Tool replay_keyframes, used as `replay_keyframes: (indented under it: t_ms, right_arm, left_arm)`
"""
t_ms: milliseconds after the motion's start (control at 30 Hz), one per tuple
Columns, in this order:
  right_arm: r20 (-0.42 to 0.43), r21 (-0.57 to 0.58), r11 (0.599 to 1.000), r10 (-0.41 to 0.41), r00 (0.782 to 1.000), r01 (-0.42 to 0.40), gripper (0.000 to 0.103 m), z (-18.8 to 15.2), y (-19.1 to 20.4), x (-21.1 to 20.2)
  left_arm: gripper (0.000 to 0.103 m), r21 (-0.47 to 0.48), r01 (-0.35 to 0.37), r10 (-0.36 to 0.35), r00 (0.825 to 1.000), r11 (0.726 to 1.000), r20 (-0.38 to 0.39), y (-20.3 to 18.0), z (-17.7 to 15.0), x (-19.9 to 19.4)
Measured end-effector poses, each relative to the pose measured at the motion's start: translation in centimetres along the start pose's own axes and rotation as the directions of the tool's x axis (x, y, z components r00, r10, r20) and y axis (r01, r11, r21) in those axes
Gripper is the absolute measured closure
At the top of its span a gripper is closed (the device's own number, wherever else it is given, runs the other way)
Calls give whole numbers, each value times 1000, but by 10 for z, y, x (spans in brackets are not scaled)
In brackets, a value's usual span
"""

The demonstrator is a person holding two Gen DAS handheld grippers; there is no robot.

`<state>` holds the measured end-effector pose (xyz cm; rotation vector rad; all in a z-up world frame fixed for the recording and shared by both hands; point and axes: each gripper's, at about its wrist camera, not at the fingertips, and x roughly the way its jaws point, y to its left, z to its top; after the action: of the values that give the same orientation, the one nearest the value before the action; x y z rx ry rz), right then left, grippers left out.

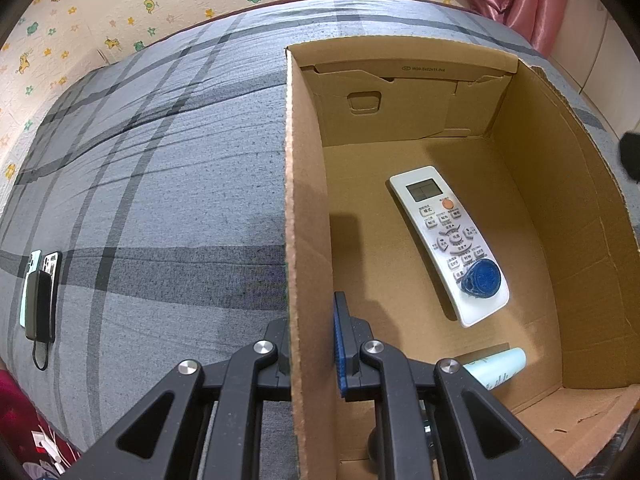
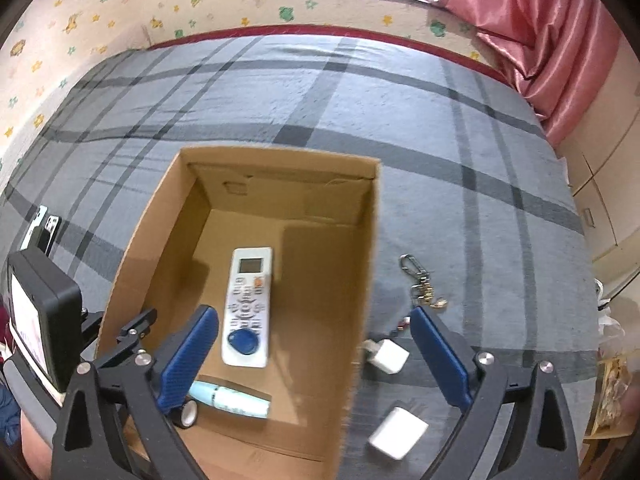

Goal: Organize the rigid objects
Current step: 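Move the right gripper out of the box toward the white charger cube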

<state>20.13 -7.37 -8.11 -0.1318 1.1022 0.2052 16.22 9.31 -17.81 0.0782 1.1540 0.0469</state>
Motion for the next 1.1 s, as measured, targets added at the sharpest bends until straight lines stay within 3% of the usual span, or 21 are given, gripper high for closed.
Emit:
replay_keyframes:
  t_ms: [433,1100]
  right_arm:
    - [19,90,996,-21,1000,20,4,-12,-66,-11]
    - [-50,168,986,-14,999,22,4,-60,-115,40]
  left_arm:
    - [90,4,-5,5,1000,1000,2,-1,-1,0]
    - [90,6,-15,15,1000,1000,4,-3,-1,-2]
